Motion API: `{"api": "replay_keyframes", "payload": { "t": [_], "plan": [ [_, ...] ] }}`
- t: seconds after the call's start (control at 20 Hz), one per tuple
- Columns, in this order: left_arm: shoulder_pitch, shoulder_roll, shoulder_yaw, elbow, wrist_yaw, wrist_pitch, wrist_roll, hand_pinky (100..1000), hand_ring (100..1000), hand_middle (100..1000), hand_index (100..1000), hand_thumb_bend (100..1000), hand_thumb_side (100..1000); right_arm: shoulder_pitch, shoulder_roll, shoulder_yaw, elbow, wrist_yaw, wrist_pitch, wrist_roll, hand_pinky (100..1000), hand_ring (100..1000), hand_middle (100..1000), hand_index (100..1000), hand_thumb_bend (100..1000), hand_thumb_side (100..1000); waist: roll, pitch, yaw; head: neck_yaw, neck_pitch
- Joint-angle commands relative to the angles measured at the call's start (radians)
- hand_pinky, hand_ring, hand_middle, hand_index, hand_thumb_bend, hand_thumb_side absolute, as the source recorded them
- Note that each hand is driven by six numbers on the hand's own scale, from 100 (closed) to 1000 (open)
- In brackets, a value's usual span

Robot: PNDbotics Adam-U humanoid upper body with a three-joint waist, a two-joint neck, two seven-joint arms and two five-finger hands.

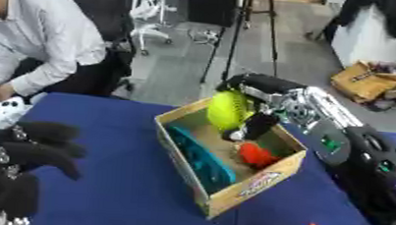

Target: Pick up objects on the table and place them in the box.

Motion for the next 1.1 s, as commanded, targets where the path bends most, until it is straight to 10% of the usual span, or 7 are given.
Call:
{"api": "replay_keyframes", "payload": {
  "t": [0.05, 1.1],
  "plan": [
    [-0.019, 0.000, -0.001, -0.015, 0.007, -0.006, -0.003, 516, 691, 754, 722, 100, 531, -0.014, -0.011, -0.017, -0.006, -0.018, -0.018, -0.001, 442, 355, 379, 494, 224, 242, 0.002, -0.014, 0.009, -0.008, -0.020],
    [-0.021, -0.001, -0.001, -0.015, 0.010, -0.004, -0.009, 515, 693, 756, 722, 100, 531, -0.017, -0.017, -0.007, -0.031, 0.038, -0.087, 0.082, 804, 700, 771, 875, 586, 380, 0.004, -0.016, -0.001, -0.003, -0.018]
  ]
}}
